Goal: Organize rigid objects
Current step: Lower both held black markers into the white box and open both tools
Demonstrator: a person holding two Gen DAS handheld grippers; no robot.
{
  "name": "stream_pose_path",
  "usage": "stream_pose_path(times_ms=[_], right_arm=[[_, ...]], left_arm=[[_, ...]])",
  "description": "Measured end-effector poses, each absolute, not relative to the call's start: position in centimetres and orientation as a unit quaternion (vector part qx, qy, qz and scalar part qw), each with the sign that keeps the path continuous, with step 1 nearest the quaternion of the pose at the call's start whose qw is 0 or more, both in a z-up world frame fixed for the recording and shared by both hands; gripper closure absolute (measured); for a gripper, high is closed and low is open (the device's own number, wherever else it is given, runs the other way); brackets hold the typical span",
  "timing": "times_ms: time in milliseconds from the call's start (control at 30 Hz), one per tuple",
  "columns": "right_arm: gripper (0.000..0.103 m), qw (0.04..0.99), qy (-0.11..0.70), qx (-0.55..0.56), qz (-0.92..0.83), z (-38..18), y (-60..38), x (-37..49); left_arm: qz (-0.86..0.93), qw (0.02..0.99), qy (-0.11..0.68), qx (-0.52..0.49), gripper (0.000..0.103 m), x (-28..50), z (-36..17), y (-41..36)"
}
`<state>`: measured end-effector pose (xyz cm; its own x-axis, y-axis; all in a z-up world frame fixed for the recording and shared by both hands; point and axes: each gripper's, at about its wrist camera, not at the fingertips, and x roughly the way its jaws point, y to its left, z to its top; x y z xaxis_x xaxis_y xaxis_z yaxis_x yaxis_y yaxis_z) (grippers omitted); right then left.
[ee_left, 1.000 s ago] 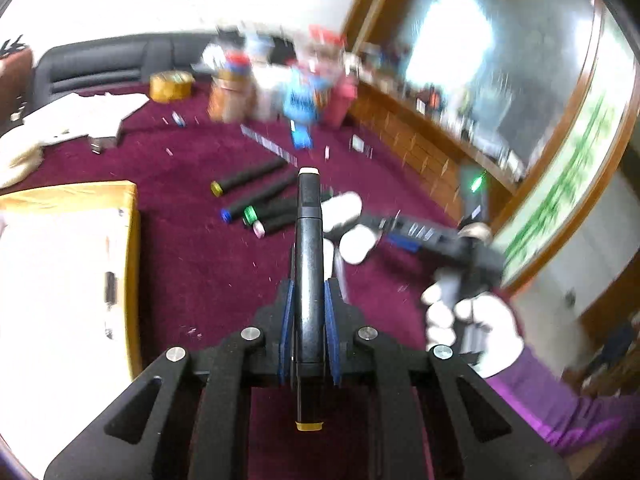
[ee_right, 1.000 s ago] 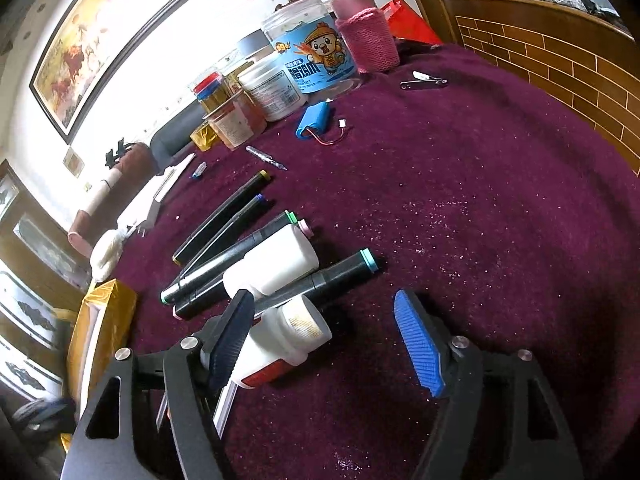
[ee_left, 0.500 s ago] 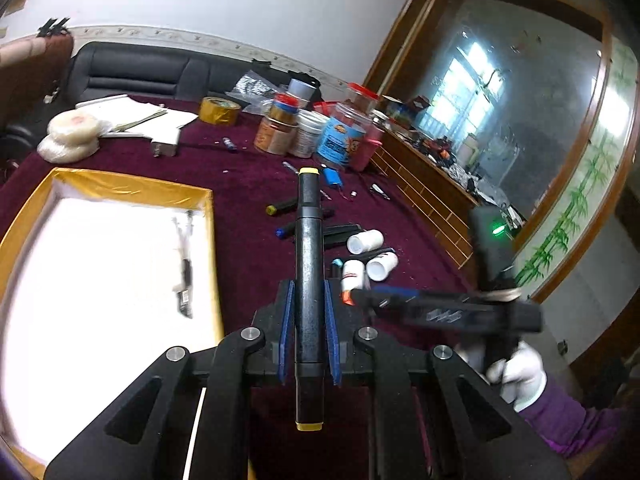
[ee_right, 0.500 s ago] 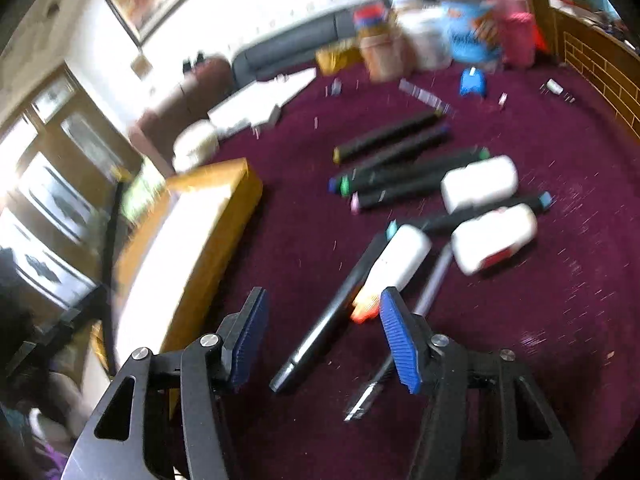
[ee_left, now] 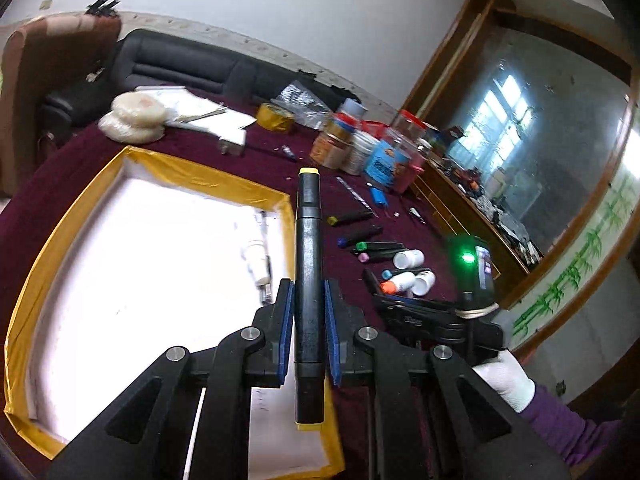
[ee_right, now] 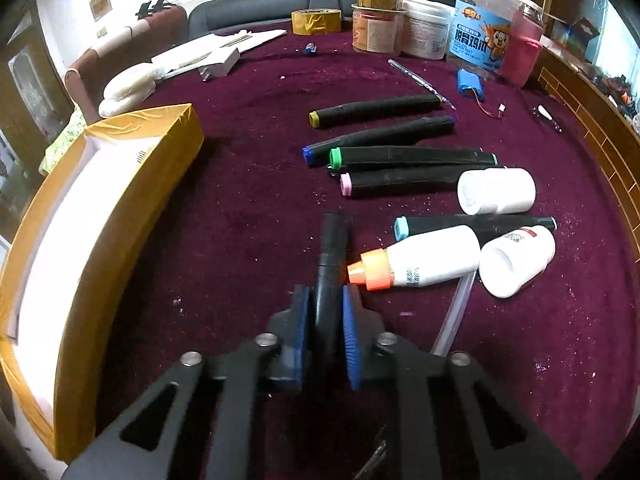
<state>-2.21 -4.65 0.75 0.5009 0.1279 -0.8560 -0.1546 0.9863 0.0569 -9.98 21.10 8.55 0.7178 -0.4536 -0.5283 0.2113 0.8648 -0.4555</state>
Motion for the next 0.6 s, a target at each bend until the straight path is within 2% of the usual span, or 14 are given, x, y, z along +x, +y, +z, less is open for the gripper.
stream_pose_path(times_ms=[300, 433, 600], right_arm=[[0.090, 0.834, 0.481, 0.166, 0.214, 4.6, -7.4, -2.7], [0.090, 0.812, 0.480, 0.192, 0.271, 6.7, -5.6, -2.0], [0.090, 0.788, 0.508, 0.175, 0.301, 6.7, 0.1, 0.1]], left_arm=[[-0.141, 0.904, 0.349, -0.205, 0.091, -8.8, 7.2, 23.8], [-0.130, 0.896, 0.368, -0.211, 0.091, -7.5, 6.8, 24.7], [-0.124, 0.883, 0.407, -0.201, 0.091, -3.5, 6.3, 25.4]])
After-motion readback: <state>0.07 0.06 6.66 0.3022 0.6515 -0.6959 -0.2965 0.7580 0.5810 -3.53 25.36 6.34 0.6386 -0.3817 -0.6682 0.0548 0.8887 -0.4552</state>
